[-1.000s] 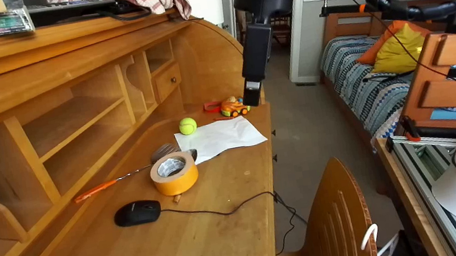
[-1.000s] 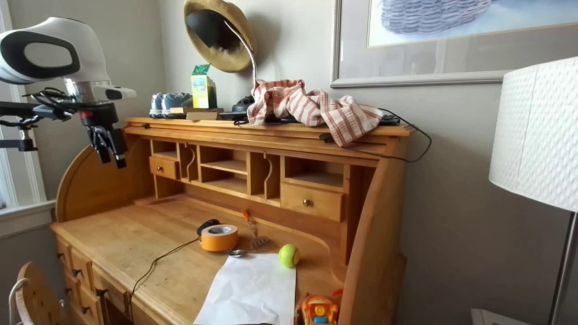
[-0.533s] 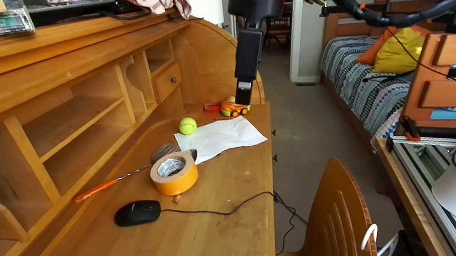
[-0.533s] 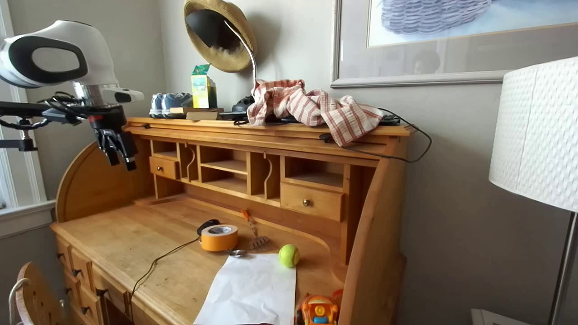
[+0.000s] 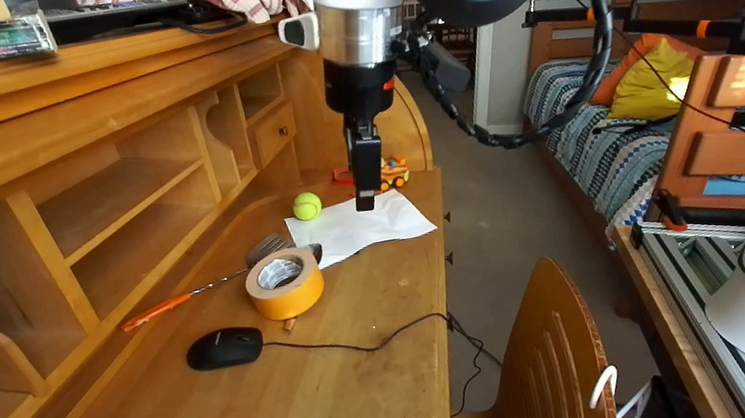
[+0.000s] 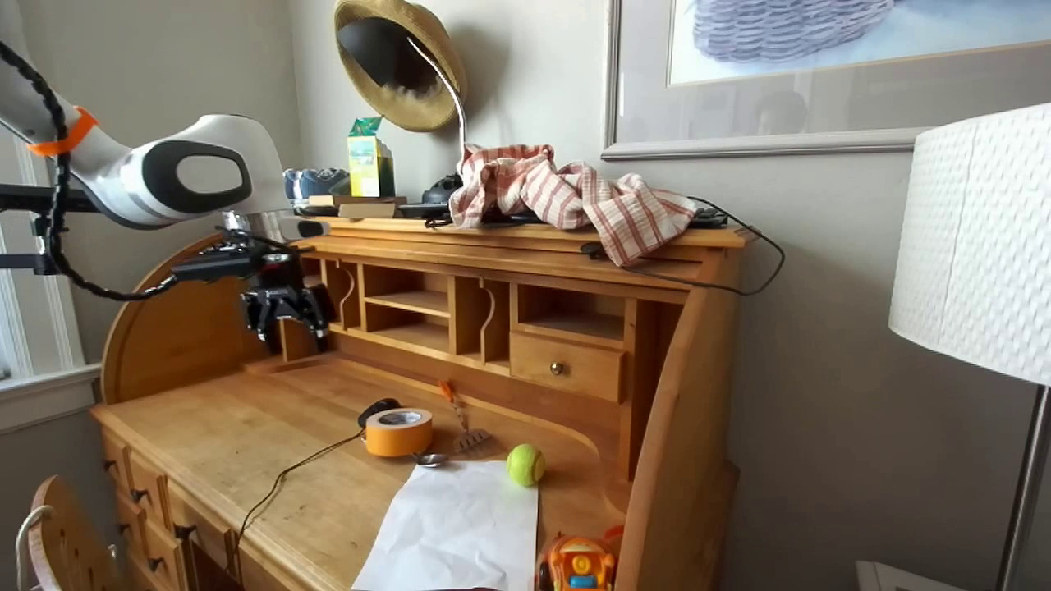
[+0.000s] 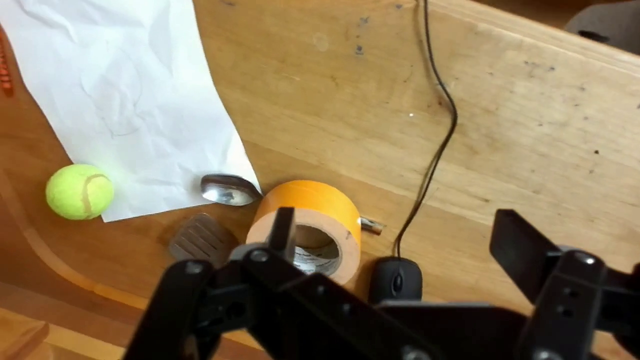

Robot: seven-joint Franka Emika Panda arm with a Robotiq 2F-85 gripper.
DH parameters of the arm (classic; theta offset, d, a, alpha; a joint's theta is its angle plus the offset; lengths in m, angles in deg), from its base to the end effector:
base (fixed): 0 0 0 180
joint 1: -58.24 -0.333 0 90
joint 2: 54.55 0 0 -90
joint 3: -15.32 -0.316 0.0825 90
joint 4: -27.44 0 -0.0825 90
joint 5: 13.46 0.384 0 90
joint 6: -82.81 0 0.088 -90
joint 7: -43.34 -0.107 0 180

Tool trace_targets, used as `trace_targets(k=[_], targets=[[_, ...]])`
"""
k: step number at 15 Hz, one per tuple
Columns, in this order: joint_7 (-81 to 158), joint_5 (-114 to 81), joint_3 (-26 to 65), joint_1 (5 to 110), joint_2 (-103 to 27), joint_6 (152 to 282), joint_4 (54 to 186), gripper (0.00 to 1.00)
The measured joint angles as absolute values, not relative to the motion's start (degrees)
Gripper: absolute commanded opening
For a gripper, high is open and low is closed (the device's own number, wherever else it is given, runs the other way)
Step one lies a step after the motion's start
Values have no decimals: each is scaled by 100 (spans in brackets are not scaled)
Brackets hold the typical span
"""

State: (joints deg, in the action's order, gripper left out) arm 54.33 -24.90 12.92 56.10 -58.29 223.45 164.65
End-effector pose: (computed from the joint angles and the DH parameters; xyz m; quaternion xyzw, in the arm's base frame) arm 0.4963 0.0395 0.3542 0.9740 0.2065 0.0581 0.0726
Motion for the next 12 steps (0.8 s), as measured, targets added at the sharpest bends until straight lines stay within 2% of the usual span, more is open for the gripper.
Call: trace_targets(k=[5,12], targets=[[5599,-3761,1359,5649,-4421,22396,15492,100],[5669,-4043,1423,5564,-3053,22635,14504,100]])
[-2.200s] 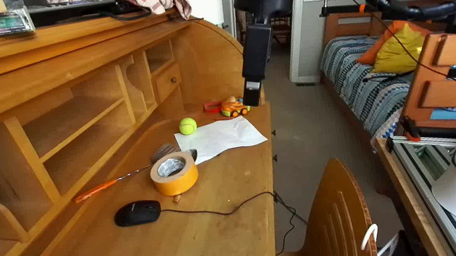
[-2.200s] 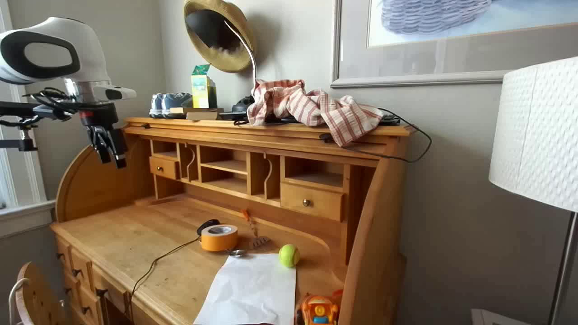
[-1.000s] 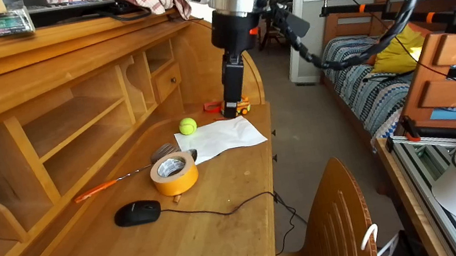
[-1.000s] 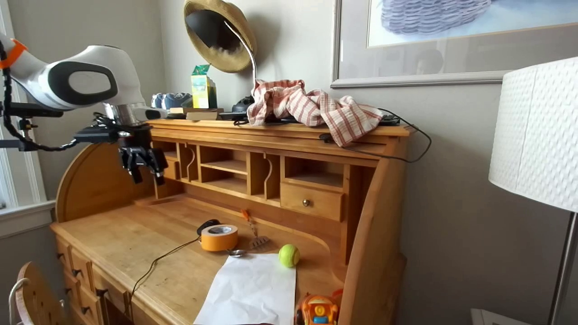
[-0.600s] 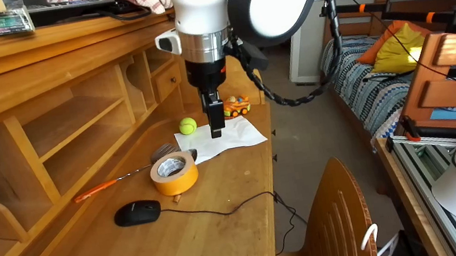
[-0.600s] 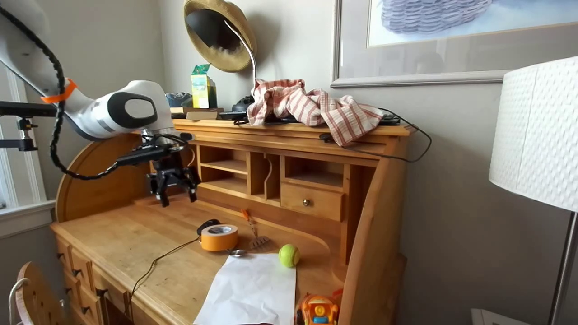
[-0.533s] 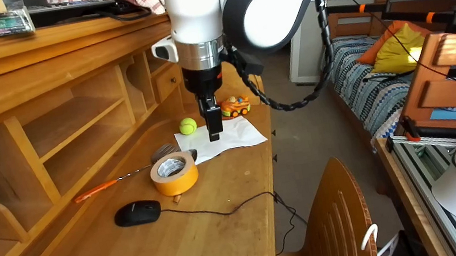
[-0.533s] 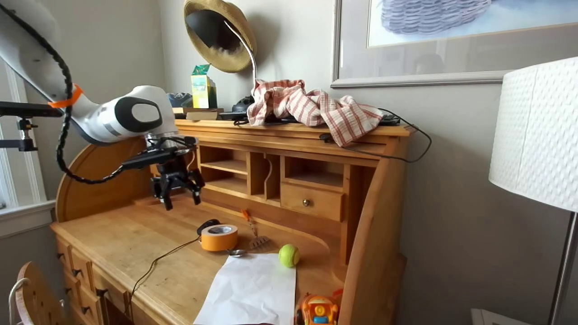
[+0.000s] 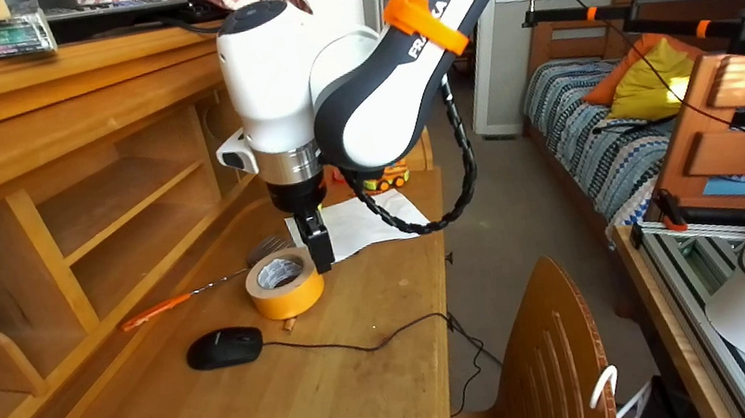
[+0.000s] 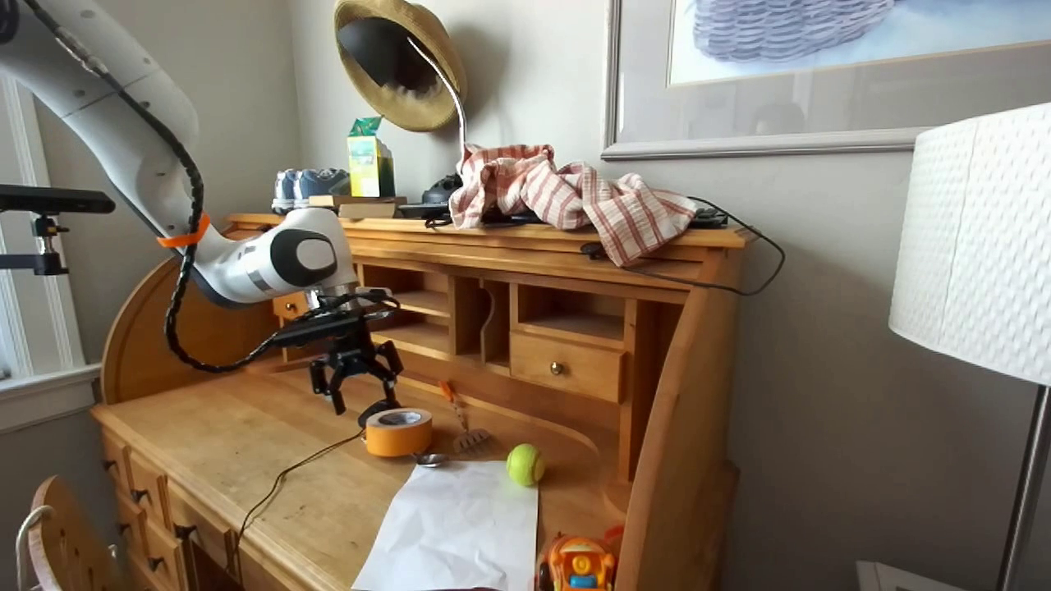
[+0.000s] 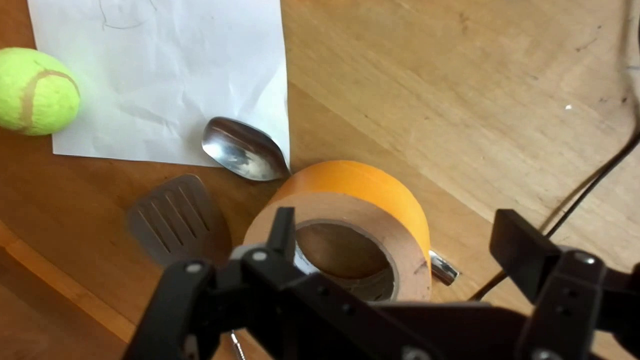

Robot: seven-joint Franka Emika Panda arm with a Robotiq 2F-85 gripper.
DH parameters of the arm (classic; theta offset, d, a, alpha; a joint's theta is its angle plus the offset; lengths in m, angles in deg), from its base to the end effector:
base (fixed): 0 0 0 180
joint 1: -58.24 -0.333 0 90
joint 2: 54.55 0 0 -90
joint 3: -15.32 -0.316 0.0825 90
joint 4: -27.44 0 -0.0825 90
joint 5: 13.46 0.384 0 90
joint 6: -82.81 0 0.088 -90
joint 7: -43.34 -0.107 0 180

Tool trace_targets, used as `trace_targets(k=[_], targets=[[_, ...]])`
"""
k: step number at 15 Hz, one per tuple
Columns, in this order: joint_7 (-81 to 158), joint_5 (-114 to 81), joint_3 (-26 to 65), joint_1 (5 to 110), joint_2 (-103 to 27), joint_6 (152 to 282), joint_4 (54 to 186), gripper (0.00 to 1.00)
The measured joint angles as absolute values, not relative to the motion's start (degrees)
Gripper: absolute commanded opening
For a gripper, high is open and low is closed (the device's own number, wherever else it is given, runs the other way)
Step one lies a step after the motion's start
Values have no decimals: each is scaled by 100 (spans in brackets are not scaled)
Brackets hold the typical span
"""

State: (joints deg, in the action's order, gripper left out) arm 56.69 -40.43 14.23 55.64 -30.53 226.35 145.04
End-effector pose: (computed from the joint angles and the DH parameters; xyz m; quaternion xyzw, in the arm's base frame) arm 0.5966 0.0415 0.2338 0.9349 0.3264 0.0053 0.1389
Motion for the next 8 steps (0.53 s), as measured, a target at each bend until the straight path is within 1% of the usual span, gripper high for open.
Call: trace_targets(k=[4,5,6,7,8], targets=[[5669,-4043,1425,5465,-2582,22705,14143,100],[5669,-4043,1425,5440,-2490,22715,14061,98],[5669,-4042,1423,5418,-2408,22719,13988,88],[5668,-4041,1422,5398,-2336,22722,13923,86],[5668,-4040,1422,5376,-2266,22722,13860,73]])
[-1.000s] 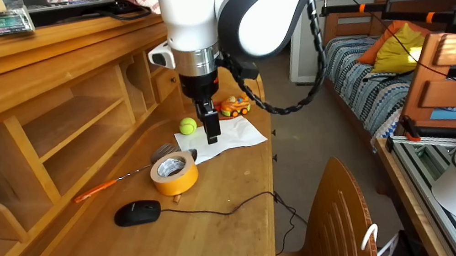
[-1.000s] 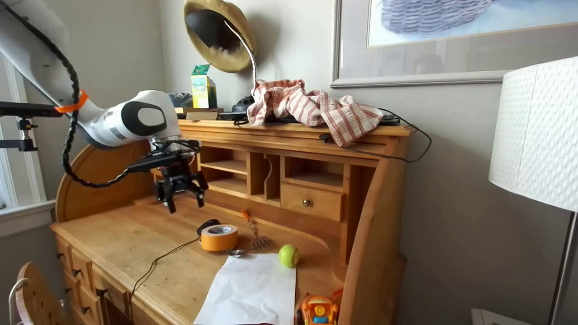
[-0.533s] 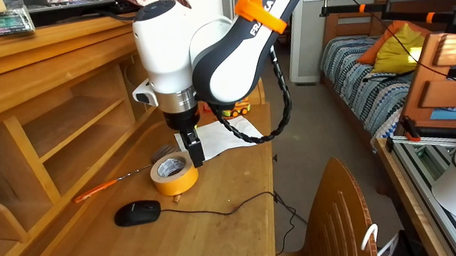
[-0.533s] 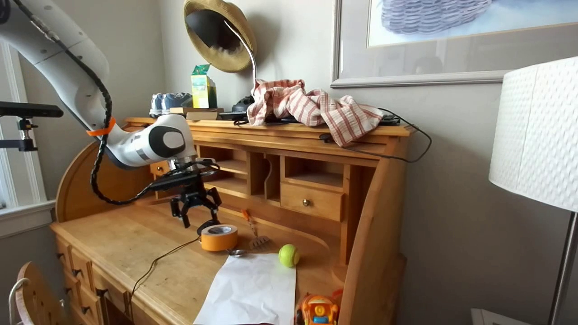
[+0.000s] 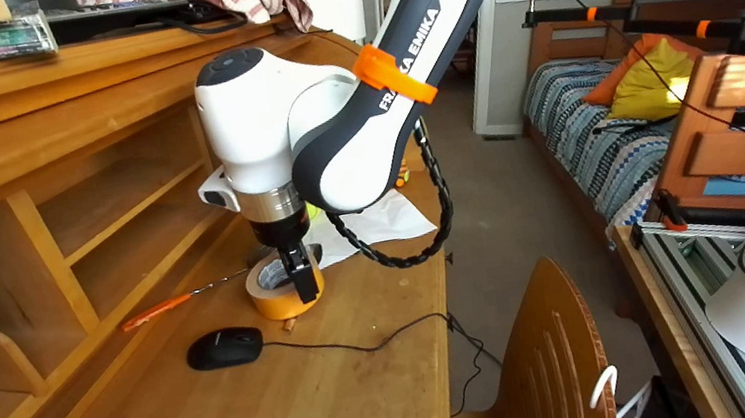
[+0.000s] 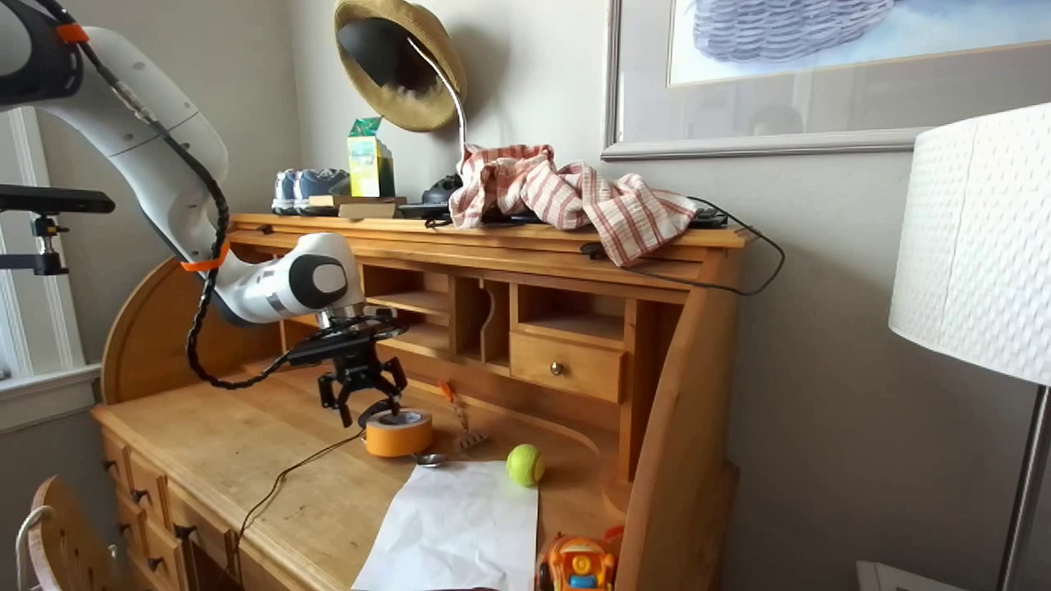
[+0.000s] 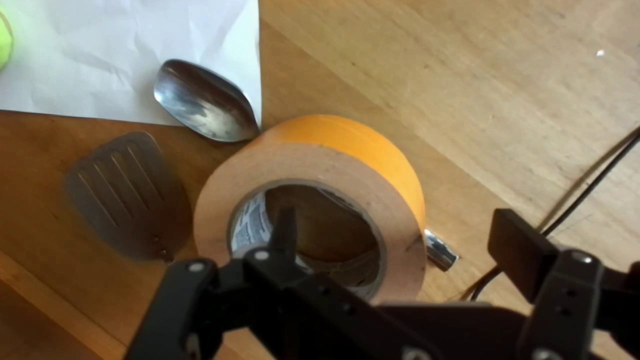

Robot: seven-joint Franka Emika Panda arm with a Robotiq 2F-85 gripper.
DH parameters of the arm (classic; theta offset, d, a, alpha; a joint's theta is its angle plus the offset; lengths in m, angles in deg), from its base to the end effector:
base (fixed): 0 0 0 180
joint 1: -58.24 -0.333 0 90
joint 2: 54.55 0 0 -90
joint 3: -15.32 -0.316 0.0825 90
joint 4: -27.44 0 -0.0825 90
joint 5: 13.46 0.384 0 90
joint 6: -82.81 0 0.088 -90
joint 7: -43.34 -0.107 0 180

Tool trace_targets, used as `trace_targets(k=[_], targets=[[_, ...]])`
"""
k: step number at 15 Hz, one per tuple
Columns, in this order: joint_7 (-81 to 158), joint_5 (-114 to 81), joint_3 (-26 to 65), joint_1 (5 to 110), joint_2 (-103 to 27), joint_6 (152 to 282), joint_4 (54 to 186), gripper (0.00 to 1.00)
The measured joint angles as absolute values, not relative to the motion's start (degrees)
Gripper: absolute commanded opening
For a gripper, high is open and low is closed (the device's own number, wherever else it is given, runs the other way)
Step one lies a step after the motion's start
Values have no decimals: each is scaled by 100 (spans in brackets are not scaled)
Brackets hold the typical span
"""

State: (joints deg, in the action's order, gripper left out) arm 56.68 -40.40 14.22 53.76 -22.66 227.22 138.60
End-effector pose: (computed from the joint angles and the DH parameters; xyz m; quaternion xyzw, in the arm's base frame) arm 0.6202 0.0644 0.1950 0.9295 0.3438 0.0033 0.1334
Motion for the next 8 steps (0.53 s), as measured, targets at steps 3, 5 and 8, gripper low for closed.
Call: trace_targets(k=[3,5,8], targets=[[5668,-4031,1420,5325,-2103,22723,13724,45],[5668,-4022,1418,5310,-2019,22723,13655,30],[5668,-4021,1418,5309,-1946,22723,13578,8]])
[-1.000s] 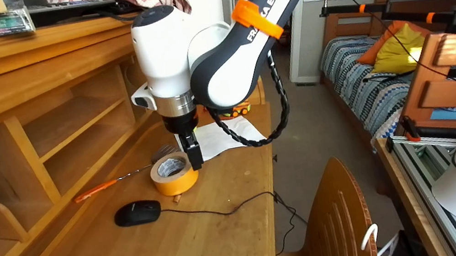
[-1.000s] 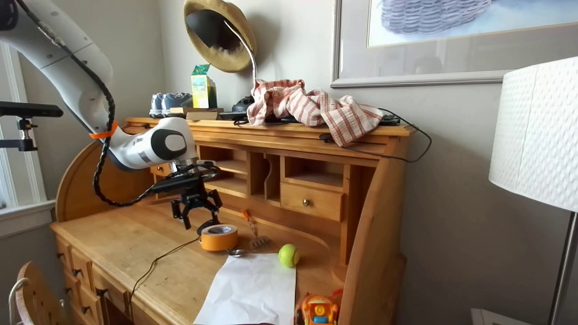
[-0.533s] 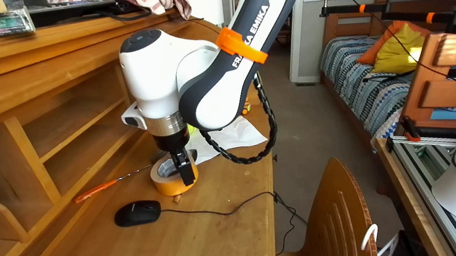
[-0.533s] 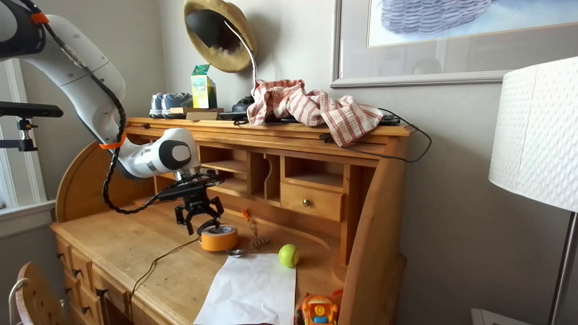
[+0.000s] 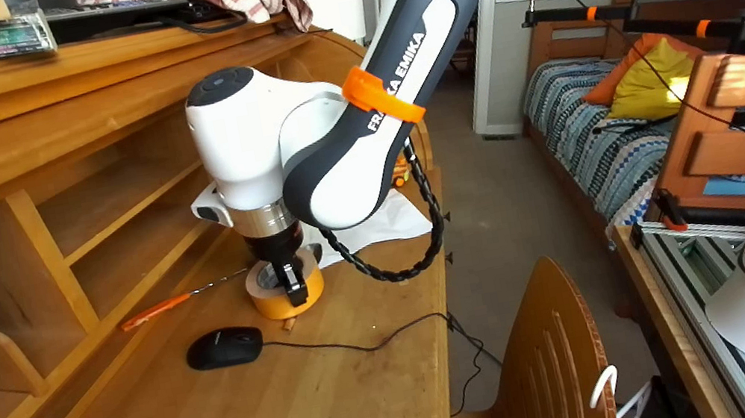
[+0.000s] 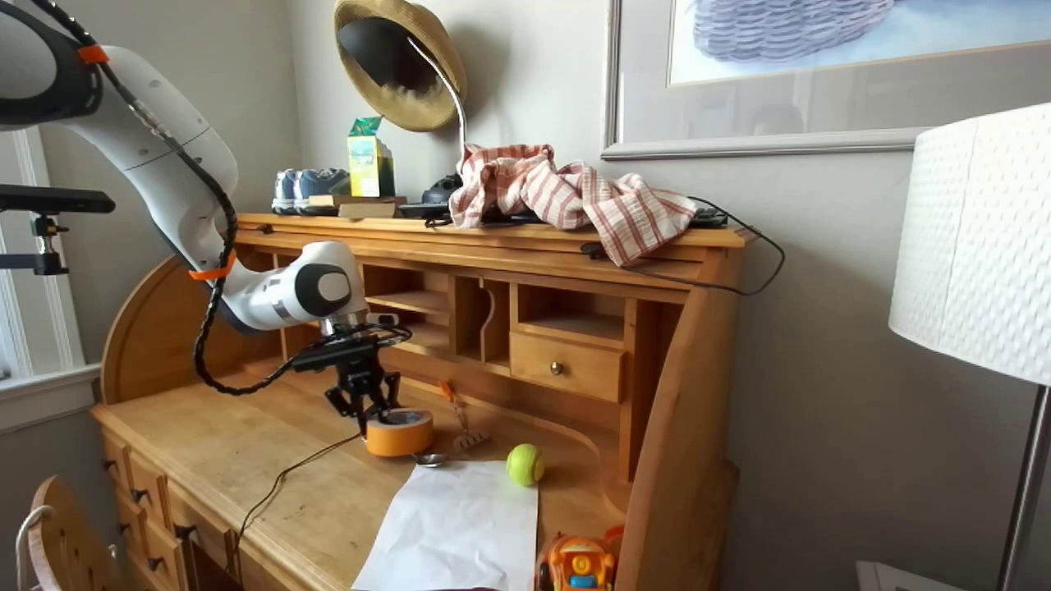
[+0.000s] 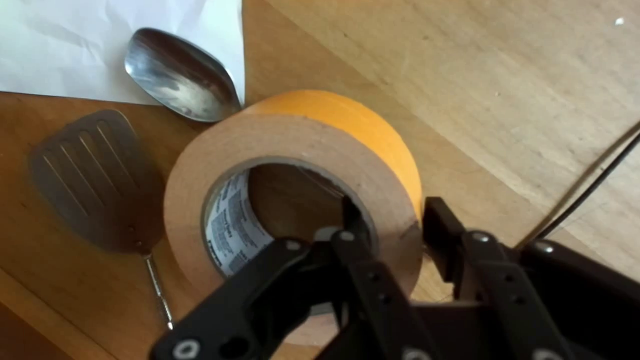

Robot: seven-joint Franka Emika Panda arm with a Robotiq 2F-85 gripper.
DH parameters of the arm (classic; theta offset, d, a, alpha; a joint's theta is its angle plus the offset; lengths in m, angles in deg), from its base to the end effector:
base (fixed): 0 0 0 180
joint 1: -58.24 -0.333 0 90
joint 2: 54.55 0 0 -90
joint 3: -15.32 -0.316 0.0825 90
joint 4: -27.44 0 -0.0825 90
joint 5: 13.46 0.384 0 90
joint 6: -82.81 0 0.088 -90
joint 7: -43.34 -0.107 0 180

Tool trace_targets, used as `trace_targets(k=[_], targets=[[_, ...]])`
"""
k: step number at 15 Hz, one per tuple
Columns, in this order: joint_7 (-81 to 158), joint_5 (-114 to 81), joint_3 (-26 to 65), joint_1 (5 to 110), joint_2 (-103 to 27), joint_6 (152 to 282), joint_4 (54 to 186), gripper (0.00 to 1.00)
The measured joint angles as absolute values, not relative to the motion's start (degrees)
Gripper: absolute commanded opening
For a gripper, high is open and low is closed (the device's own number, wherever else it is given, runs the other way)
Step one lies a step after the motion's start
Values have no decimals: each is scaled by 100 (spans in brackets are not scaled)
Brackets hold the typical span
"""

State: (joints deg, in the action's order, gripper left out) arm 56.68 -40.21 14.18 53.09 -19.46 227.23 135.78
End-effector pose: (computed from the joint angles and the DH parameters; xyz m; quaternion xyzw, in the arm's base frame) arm 0.6291 0.0730 0.1790 0.9281 0.3485 0.0012 0.1310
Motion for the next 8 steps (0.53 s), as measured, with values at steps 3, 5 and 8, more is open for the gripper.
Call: trace_targets(k=[3,5,8], targets=[[5660,-4019,1426,5308,-1913,22723,13526,6],[5554,-4001,1453,5307,-1922,22723,13520,6],[5135,-3741,1503,5315,-2073,22702,13568,6]])
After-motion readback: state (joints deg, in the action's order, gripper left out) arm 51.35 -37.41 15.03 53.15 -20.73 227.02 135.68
